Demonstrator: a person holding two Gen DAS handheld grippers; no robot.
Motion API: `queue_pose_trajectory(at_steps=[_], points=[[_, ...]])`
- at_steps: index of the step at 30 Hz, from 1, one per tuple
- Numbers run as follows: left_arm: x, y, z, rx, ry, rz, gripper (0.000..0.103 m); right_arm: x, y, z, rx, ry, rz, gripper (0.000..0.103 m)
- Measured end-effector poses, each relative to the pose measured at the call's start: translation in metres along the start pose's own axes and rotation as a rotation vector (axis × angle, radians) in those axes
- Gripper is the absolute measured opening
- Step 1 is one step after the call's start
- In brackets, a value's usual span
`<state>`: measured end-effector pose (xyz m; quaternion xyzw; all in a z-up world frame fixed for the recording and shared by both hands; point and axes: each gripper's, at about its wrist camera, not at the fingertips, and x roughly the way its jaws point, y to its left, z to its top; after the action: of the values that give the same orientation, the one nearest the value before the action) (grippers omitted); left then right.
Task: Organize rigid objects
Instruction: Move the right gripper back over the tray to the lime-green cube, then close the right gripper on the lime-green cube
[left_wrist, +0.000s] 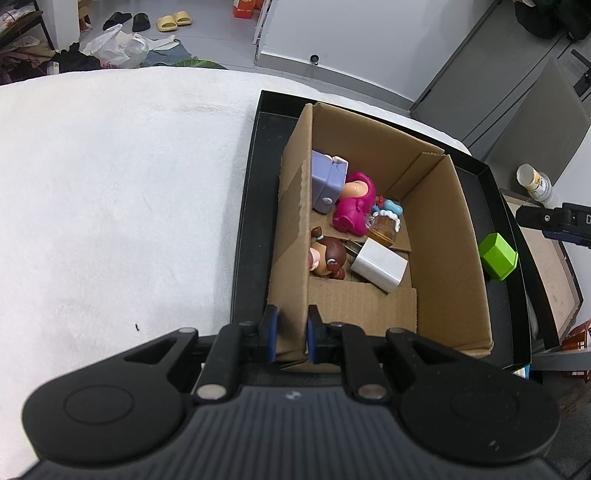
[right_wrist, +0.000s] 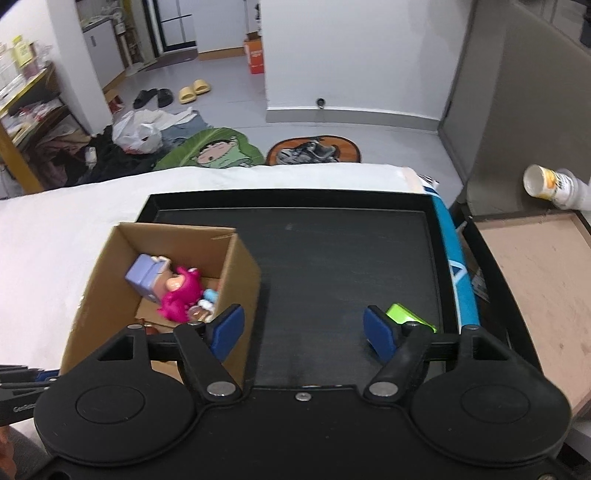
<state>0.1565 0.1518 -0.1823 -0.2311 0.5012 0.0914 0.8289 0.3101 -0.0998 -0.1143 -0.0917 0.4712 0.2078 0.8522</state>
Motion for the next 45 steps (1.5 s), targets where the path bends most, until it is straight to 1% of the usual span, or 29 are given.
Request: queue_pose_trajectory(at_steps=[2, 4, 8, 13, 17, 21, 29, 32, 37, 39, 40, 41, 45], points=[[0.000, -0.001, 0.000, 0.000, 0.000, 0.001, 0.014, 0.004, -0.009, -0.001, 0.055, 0.004, -0.009, 0.077], [0.000, 0.000, 0.000, 0.000, 0.000, 0.000, 0.014, 0.010, -0.018, -0.003, 0.110, 0.012, -0.026, 0.077], [0.000, -0.001, 0.000, 0.002, -0.001, 0.000, 0.014, 0.025, -0.031, -0.008, 0.173, 0.027, -0.096, 0.077], [0.000, 0.000, 0.000, 0.000, 0.000, -0.001, 0.014, 0.044, -0.053, -0.016, 0.320, 0.050, -0.158, 0.077], [0.000, 0.000, 0.000, 0.000, 0.001, -0.003, 0.014, 0.057, -0.060, -0.022, 0.391, 0.064, -0.183, 0.077], [0.000, 0.000, 0.000, 0.000, 0.001, -0.003, 0.014, 0.069, -0.062, -0.024, 0.431, 0.078, -0.215, 0.077], [0.001, -0.001, 0.000, 0.003, 0.001, -0.004, 0.014, 0.090, -0.061, -0.022, 0.447, 0.102, -0.316, 0.077], [0.000, -0.002, -0.001, 0.005, 0.002, -0.005, 0.014, 0.097, -0.064, -0.020, 0.449, 0.109, -0.332, 0.077], [0.001, -0.001, -0.001, -0.003, 0.005, -0.009, 0.014, 0.099, -0.060, -0.019, 0.410, 0.101, -0.367, 0.076], [0.001, -0.001, -0.001, -0.003, 0.005, -0.010, 0.014, 0.099, -0.059, -0.019, 0.393, 0.103, -0.361, 0.069], [0.001, -0.001, -0.001, -0.005, 0.004, -0.011, 0.014, 0.099, -0.058, -0.019, 0.386, 0.107, -0.357, 0.059], [0.002, 0.000, -0.001, -0.005, 0.004, -0.011, 0.014, 0.098, -0.056, -0.019, 0.381, 0.110, -0.353, 0.052], [0.002, 0.000, 0.000, -0.008, 0.008, -0.013, 0.014, 0.094, -0.050, -0.018, 0.355, 0.114, -0.340, 0.051]])
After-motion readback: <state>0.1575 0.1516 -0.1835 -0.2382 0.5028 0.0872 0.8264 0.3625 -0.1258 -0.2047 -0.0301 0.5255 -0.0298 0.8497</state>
